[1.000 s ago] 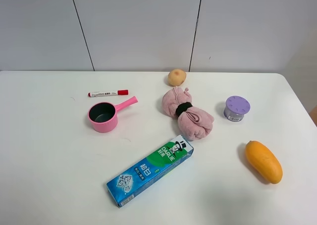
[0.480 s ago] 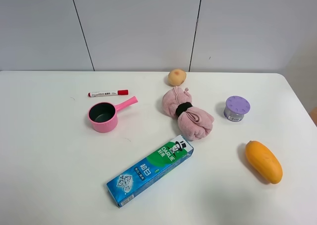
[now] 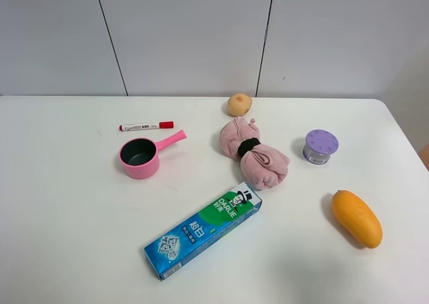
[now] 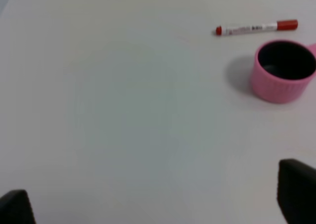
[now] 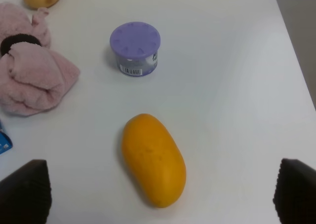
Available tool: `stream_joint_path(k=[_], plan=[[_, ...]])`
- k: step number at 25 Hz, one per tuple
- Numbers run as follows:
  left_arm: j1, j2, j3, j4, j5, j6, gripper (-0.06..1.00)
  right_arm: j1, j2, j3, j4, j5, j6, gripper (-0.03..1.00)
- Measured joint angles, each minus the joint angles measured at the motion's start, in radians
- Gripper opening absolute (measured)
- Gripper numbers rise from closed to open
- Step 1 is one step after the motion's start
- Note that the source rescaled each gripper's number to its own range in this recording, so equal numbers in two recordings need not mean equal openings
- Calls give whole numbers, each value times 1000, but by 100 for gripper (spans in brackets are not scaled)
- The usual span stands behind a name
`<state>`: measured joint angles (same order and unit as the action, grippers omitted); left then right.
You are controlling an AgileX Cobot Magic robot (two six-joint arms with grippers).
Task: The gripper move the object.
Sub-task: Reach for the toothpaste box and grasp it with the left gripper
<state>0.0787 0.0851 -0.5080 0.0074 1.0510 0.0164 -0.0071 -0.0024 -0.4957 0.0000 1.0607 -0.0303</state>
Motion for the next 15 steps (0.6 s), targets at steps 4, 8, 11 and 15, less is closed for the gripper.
stream_joint_path(k=[4,8,11,15], plan=[[0,104,0,-48,0,75,100,0,0,0,0,0,0,100],[0,279,-18,-148,-3,212,100,0,0,0,0,0,0,100],[0,411,-76,-223,-32,342,100,0,0,0,0,0,0,100],[0,586,-186,-266,-48,451,100,0,0,0,0,0,0,100]])
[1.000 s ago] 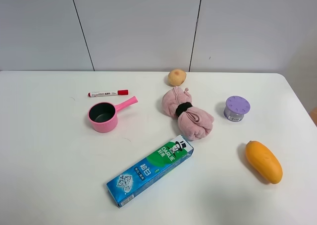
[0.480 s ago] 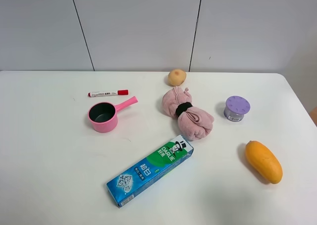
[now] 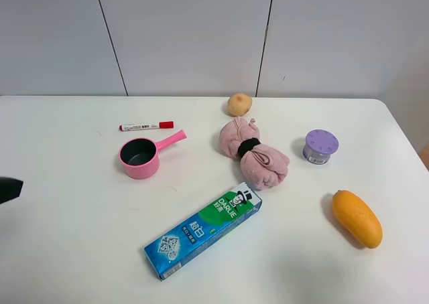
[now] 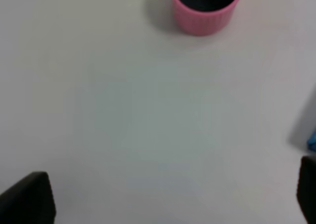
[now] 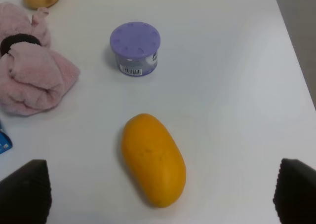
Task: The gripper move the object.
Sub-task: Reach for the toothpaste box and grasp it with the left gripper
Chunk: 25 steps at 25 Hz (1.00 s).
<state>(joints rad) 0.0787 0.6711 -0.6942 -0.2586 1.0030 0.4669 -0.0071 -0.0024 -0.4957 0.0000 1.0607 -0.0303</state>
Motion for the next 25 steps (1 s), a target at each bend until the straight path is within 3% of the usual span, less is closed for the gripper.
stream_joint_path(k=[9,17,25], plan=[[-22,321,-286,4,-9,35,100,0,0,0,0,0,0,100],[-316,503,-431,56,-45,77,100,0,0,0,0,0,0,100],[-606,699,-490,69,-62,-33,100,0,0,0,0,0,0,100]])
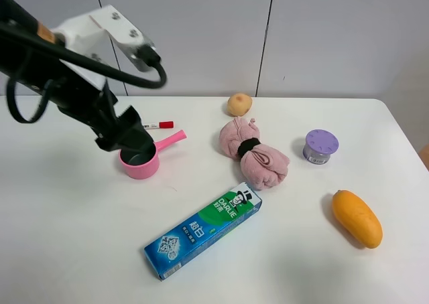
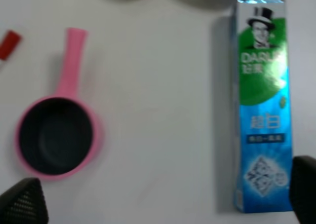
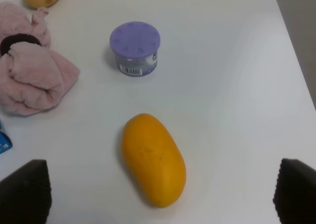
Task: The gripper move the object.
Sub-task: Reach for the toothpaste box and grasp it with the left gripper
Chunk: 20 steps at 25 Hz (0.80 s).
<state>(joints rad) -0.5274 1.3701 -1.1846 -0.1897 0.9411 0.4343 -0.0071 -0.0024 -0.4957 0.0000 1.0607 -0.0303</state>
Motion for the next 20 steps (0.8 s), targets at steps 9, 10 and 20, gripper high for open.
stream_joint_path(k=[9,10,20], plan=[[-210,198,-1,105,-108,-227,100,0,0,0,0,0,0,100],[-228,218,-1,105,-124,-245,100,0,0,0,0,0,0,100],[-322,396,-2,104,-309,-394,100,0,0,0,0,0,0,100]])
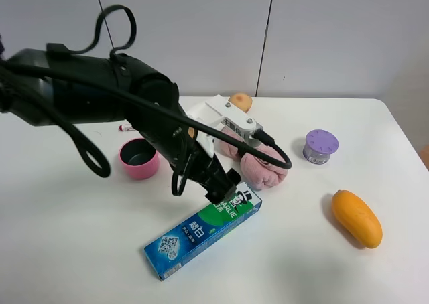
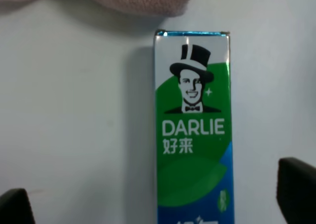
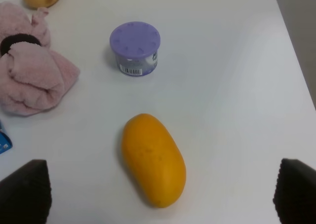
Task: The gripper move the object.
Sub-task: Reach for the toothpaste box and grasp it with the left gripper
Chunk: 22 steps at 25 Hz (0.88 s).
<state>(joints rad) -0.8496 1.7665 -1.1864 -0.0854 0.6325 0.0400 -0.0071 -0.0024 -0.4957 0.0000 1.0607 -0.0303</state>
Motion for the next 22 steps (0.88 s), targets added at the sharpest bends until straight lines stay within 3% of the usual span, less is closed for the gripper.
stream_joint_path(k=[10,22], plan=[[-55,121,0,-1,-17,-21,100,0,0,0,0,0,0,100],[-42,211,0,-60,-25,-21,100,0,0,0,0,0,0,100]])
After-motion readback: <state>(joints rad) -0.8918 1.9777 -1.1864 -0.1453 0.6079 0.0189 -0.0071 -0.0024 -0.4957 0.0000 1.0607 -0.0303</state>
